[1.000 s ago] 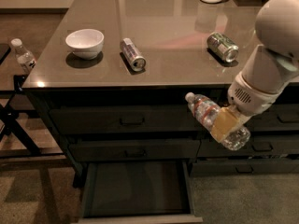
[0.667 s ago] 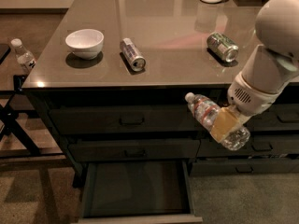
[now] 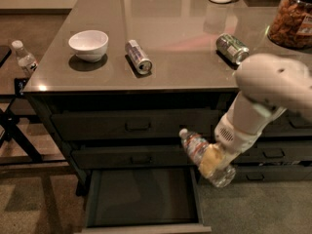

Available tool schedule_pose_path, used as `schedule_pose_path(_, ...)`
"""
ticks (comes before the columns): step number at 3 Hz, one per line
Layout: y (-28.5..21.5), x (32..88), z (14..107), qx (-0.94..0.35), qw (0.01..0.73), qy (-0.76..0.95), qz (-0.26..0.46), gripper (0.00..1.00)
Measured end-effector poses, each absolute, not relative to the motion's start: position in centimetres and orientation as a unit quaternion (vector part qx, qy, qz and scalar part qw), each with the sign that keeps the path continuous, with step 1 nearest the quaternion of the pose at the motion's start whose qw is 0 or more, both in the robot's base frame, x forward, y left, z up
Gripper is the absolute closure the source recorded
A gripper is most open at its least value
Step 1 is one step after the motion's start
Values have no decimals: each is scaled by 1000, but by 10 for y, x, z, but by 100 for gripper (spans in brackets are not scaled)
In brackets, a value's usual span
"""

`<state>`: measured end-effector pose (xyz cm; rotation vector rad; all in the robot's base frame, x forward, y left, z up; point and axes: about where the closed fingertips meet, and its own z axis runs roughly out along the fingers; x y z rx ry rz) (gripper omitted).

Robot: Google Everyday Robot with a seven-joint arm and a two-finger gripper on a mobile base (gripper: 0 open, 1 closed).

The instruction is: Place water bottle into bottom drawer

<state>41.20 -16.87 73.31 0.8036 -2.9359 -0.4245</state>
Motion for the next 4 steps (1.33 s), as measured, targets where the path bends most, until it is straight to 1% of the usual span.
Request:
schedule_pose_path(1, -151, 404, 679, 241, 61, -954, -169, 100)
schedule_pose_path(2, -151, 404, 679, 241, 61, -954, -169, 100)
schedule_pose_path(3, -138, 393, 644, 221, 76, -953, -194, 100)
schedule_pose_path(4, -125, 380, 583, 175, 103, -955, -216, 100)
